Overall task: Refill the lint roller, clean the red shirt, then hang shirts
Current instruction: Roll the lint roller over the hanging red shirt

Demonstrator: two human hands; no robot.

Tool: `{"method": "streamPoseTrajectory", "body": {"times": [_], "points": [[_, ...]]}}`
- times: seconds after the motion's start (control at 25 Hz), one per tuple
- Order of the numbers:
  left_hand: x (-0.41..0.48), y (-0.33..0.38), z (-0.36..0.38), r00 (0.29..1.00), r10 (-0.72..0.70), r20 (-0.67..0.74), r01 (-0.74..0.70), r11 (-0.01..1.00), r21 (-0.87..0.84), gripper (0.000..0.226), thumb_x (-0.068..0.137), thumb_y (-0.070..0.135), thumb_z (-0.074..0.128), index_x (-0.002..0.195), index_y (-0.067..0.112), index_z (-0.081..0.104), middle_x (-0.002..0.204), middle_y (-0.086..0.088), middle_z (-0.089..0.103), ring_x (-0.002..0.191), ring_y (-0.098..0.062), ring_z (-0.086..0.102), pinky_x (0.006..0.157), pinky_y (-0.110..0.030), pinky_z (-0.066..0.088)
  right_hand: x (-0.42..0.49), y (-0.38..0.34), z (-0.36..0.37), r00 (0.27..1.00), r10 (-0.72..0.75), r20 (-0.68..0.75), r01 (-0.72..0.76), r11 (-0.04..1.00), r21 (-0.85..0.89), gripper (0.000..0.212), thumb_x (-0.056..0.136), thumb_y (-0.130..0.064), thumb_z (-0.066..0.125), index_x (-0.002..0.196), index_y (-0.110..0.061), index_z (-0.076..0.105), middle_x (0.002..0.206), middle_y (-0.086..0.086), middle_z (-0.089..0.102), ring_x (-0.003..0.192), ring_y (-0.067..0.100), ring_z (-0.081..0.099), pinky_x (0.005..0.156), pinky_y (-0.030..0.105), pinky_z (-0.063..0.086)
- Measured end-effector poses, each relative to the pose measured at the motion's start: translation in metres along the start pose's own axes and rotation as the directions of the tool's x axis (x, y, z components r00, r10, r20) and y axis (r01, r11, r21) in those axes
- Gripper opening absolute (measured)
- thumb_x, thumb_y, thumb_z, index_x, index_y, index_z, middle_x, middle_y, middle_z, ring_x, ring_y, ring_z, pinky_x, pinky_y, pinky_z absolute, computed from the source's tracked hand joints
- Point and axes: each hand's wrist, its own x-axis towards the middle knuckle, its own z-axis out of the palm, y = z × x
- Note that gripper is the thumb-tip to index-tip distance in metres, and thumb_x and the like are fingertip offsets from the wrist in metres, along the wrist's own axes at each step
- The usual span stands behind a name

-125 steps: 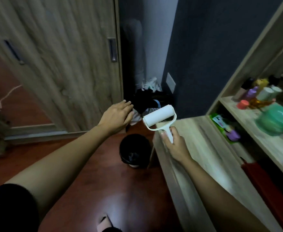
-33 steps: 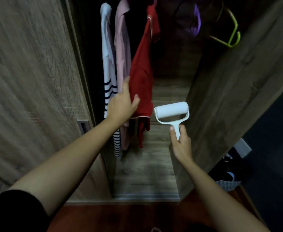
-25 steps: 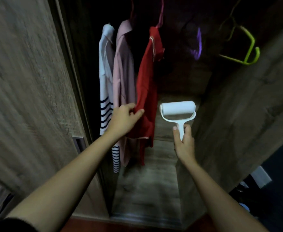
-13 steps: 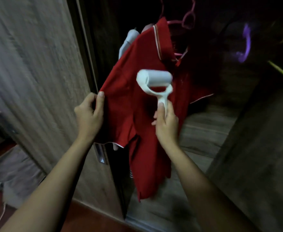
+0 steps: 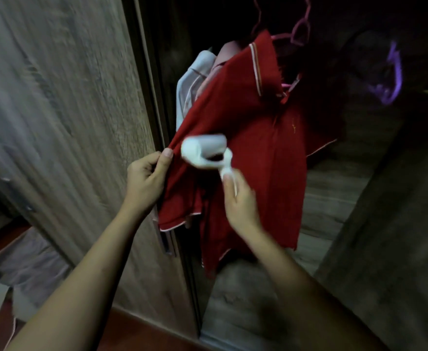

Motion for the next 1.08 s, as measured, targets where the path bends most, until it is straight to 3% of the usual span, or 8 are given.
{"method": "streamPoseTrajectory", "body": {"times": [0.12,0.24,0.32,0.52,0.68,0.76,0.88,1.08], "points": [[0.002,-0.003,0.000,0.999,-0.051,0.009,0.051,0.997,-0.062,0.043,0.095,0.019,0.049,0.053,0.014,0.041,0.047,0.013,0.035,0.046,0.003,0.029,0.044,-0.017,0.022,0.052,-0.005,-0.010,0.987,0.034,-0.156,-0.031,0.999,0.024,0.030,0.098,-0.028,0.036,0.104,-0.008,0.058,0.072,-0.006,0.053,0.066,0.010,0.049,0.060,0.028,0.030],[0.003,-0.004,-0.001,0.999,-0.046,0.029,0.048,0.996,-0.077,0.045,0.093,0.018,0.051,0.054,-0.003,0.045,0.052,0.006,0.034,0.048,0.001,0.029,0.044,-0.020,0.022,-0.019,0.045,-0.001,0.982,0.161,0.103,-0.146,0.979,-0.141,0.025,0.098,-0.030,0.038,0.105,-0.014,0.057,0.067,0.007,0.061,0.062,0.026,0.060,0.055,0.038,0.034],[0.004,-0.004,-0.003,0.999,-0.018,0.033,0.020,0.998,-0.057,0.047,0.093,0.017,0.051,0.055,-0.009,0.043,0.056,-0.004,0.033,0.050,-0.003,0.029,0.044,-0.022,0.021,-0.062,0.057,-0.001,0.957,0.187,0.222,-0.145,0.970,-0.195,0.024,0.097,-0.031,0.040,0.106,-0.017,0.057,0.066,0.008,0.062,0.061,0.021,0.060,0.056,0.039,0.041],[0.003,-0.002,-0.004,0.999,-0.023,0.026,0.024,0.998,-0.054,0.050,0.091,0.021,0.051,0.054,-0.010,0.040,0.054,-0.005,0.031,0.048,-0.003,0.028,0.044,-0.023,0.021,0.058,0.007,-0.025,0.980,-0.085,-0.182,0.078,0.996,-0.049,0.028,0.097,-0.023,0.038,0.100,-0.003,0.056,0.067,0.002,0.051,0.058,0.013,0.046,0.055,0.032,0.026],[0.003,-0.002,-0.002,0.999,-0.048,0.024,0.049,0.998,-0.045,0.050,0.089,0.025,0.052,0.053,-0.007,0.038,0.052,0.004,0.030,0.048,-0.003,0.027,0.045,-0.024,0.021,0.014,0.090,-0.007,0.996,0.088,0.008,-0.085,0.984,-0.157,0.027,0.098,-0.028,0.039,0.105,-0.009,0.056,0.067,0.012,0.059,0.058,0.027,0.057,0.053,0.031,0.032],[0.003,-0.001,-0.003,0.998,-0.048,0.029,0.049,0.998,-0.026,0.049,0.090,0.023,0.052,0.052,-0.004,0.038,0.050,0.006,0.030,0.047,-0.001,0.026,0.044,-0.021,0.020,-0.065,0.143,0.002,0.945,0.291,0.147,-0.238,0.924,-0.301,0.048,0.094,-0.051,0.032,0.107,-0.014,0.059,0.080,0.020,0.069,0.073,0.035,0.067,0.060,0.036,0.044],[0.002,-0.001,-0.003,0.998,-0.061,0.026,0.062,0.998,-0.019,0.048,0.090,0.025,0.053,0.052,-0.001,0.038,0.050,0.005,0.030,0.046,0.000,0.026,0.043,-0.020,0.020,-0.091,0.161,-0.004,0.970,0.225,0.091,-0.184,0.925,-0.332,0.085,0.081,-0.077,0.009,0.107,-0.013,0.061,0.074,0.015,0.068,0.067,0.033,0.066,0.056,0.033,0.044],[0.001,-0.005,-0.002,0.996,-0.087,0.009,0.087,0.996,-0.035,0.053,0.087,0.032,0.054,0.051,-0.003,0.036,0.049,0.006,0.029,0.046,-0.001,0.025,0.043,-0.019,0.020,0.058,0.072,-0.012,0.982,-0.017,-0.189,0.024,0.999,0.032,0.039,0.095,-0.036,0.035,0.107,-0.005,0.054,0.060,-0.011,0.046,0.048,0.008,0.042,0.049,0.023,0.027]]}}
